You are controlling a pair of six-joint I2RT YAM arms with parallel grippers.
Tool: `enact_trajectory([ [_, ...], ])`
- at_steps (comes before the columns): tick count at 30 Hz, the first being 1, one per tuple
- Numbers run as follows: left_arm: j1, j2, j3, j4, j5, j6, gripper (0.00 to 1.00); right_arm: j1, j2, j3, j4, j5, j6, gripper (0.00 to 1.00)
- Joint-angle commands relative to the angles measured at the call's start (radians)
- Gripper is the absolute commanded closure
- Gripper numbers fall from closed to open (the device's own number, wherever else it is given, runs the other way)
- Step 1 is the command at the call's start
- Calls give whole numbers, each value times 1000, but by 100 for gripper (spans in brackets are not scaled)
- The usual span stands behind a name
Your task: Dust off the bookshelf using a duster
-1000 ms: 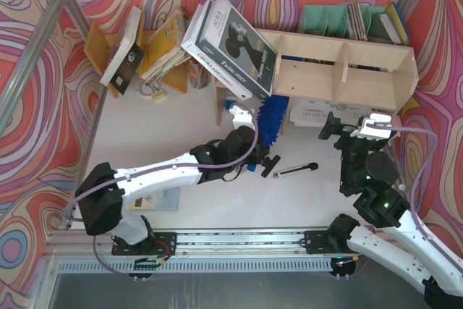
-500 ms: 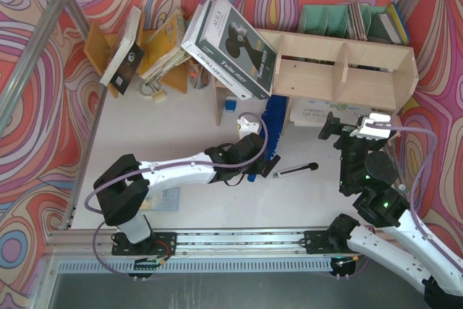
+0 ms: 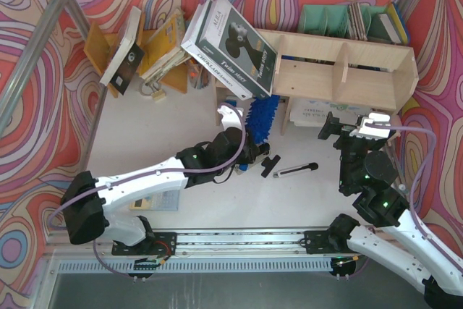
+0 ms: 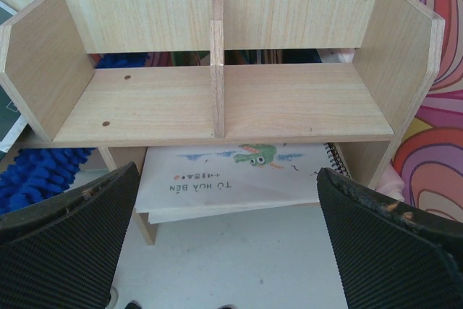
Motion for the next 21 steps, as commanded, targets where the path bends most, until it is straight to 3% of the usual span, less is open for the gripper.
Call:
enact_trajectory([
  [1,-2,-5,-28,45,-66,22,100,-6,-3,23,-3,-6,7,1],
  [10,26,-8,-78,53,-51,-44,100,-7,2,24,-2,-5,6,1],
  [21,81,-166,-163,-19,-142,-31,100,-7,-1,26,-15,-2,15,1],
])
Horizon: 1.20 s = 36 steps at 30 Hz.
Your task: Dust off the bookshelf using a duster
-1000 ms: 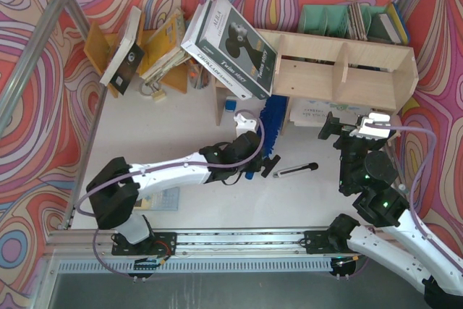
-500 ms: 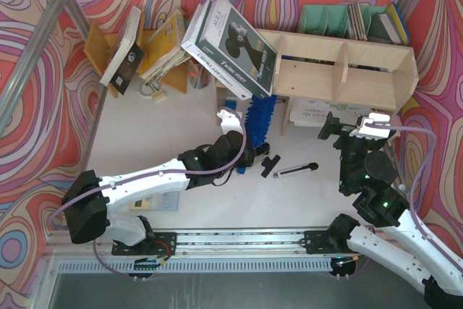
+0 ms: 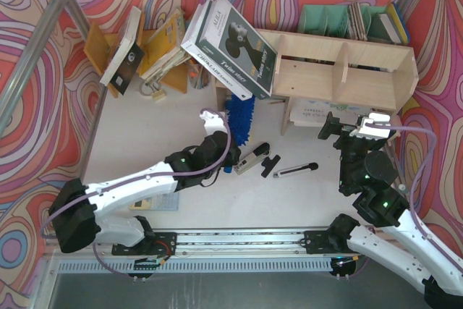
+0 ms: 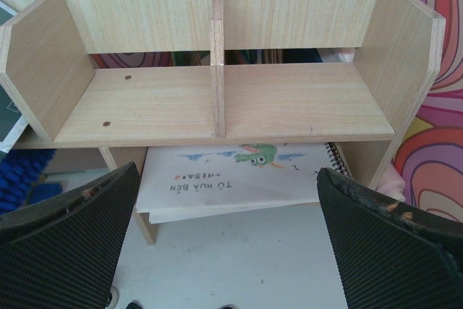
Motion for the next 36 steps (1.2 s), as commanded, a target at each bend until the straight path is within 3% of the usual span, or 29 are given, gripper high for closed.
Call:
enact_trajectory([
  [1,27,-103,-39,-9,-100,16,100,-7,1,25,-15,-2,11,1],
  [22,85,-481,-128,-370,-189,18,100,-7,10,27,-18,0,14,1],
  [36,85,-680,-107,-611,-104,-29,100,-7,19,33,-22,15,15,1],
])
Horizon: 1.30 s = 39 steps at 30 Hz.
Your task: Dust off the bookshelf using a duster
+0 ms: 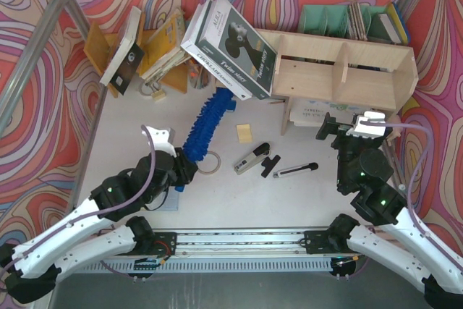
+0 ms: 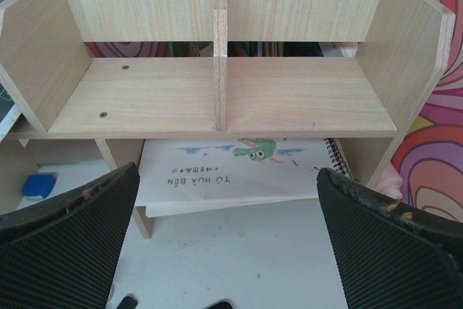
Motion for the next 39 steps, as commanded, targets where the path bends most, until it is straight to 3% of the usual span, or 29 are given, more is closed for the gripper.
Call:
enact_trajectory([
  [1,22,-49,17,-135,-83,-44,100,-6,-3,31,1,20,8,1],
  [12,20,-90,77,-266,203,-17,100,-7,-34,24,18,44,-1,1],
  [19,-46,-125,124,-390,237,-8,100,-6,-30,23,24,53,-7,1],
  [24,-252,-134,141,-403,128,-23,100,-6,-25,23,24,52,-3,1],
  [30,-535,-60,160,-369,-131,-26,100,-6,-5,30,13,72,4,1],
  [39,-767,35,213,-357,-387,-20,100,-6,5,22,24,81,-7,1],
])
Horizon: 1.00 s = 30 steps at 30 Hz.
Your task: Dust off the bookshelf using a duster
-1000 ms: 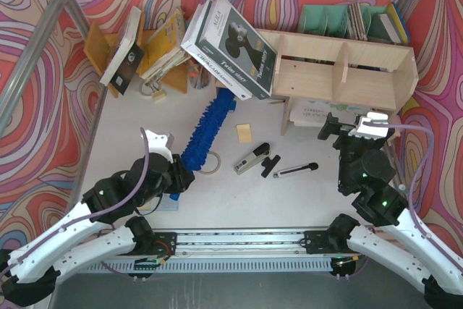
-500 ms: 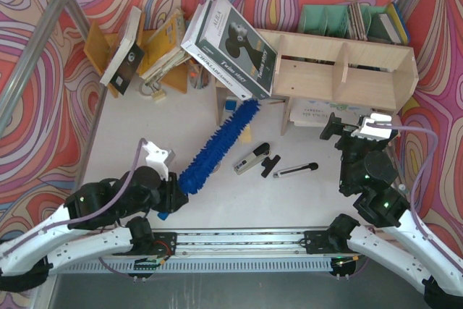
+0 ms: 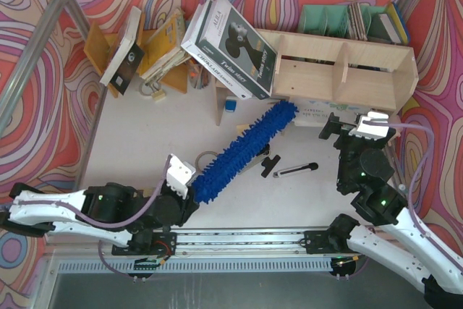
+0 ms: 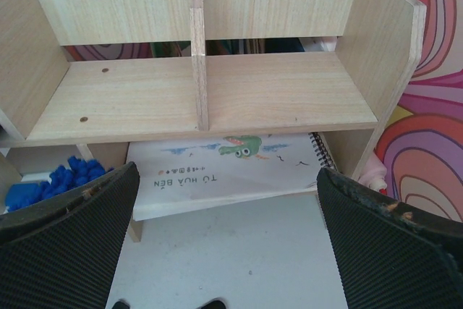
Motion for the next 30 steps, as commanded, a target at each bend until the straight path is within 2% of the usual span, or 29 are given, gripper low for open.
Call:
enact_trajectory([
  [1,-85,25,42,59,-207,23,100,-6,11,22,23,22,-7,1],
  [7,-245,118,118,141,-379,143,100,-5,16,22,27,23,-9,1],
  [11,-292,175,178,251,-413,293,100,-6,12,27,29,26,-5,2],
  [16,-295,228,272,302,-507,393,100,-5,-15,61,-28,26,47,2],
  [21,-295,206,302,496,-573,584,100,-6,-44,114,-58,9,67,2],
  [26,-286,249,377,655,-621,784,100,-5,-32,182,-103,-32,89,1],
  [28,-259,266,400,710,-622,843,100,-5,-19,197,-107,-45,81,1],
  [30,-186,282,448,675,-577,818,100,-5,-6,200,-90,-52,54,1],
])
